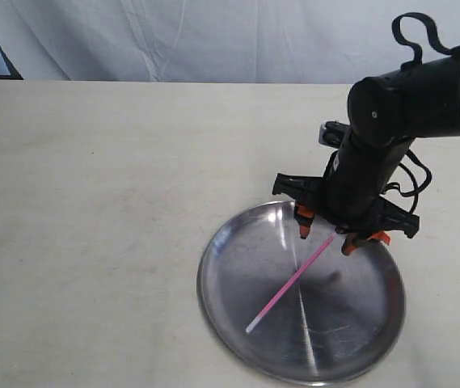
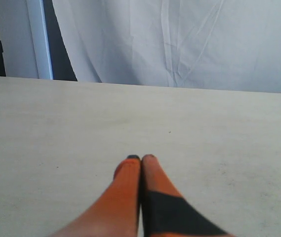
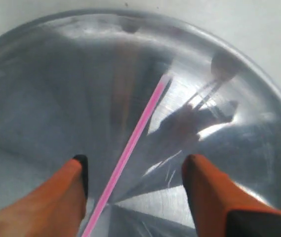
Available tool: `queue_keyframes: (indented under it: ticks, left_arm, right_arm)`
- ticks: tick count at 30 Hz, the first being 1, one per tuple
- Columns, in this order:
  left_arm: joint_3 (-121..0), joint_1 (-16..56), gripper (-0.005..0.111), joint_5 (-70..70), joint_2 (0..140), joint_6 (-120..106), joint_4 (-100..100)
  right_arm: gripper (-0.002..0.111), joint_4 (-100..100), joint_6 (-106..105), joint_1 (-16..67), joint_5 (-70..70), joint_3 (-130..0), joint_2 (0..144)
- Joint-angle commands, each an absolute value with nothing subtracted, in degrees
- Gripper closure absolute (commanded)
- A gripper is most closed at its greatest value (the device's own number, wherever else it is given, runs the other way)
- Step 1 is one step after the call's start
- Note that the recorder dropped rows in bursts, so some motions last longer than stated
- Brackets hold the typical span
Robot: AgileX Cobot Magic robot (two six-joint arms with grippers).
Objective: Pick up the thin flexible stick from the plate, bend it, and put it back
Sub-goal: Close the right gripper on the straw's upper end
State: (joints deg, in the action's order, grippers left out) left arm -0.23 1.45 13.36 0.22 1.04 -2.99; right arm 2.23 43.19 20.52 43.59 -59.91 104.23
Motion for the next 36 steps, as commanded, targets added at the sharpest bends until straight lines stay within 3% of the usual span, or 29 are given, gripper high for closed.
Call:
queue_keyframes:
  ticks: [1,23,34,36]
  left_arm:
    - [0.0,1.8,0.107,13.4,0.0,1.1,-3.0]
    - [0.0,1.8,0.107,13.4,0.0,1.1,-3.0]
    - [0.0,1.8,0.107,13.4,0.0,1.1,-3.0]
    - [0.0,1.8,0.107,13.4,0.0,1.1,-3.0]
  right_arm:
    - [0.052,2.2,44.5,20.6,42.5,-59.6,106.9]
    - [0.053,3.0,46.2,20.6,39.4,-59.6,112.8]
    - [0.107,3.0,46.3,20.6,39.6,-59.6,114.6]
    - [0.109,3.0,46.3,20.6,39.6,-59.6,114.6]
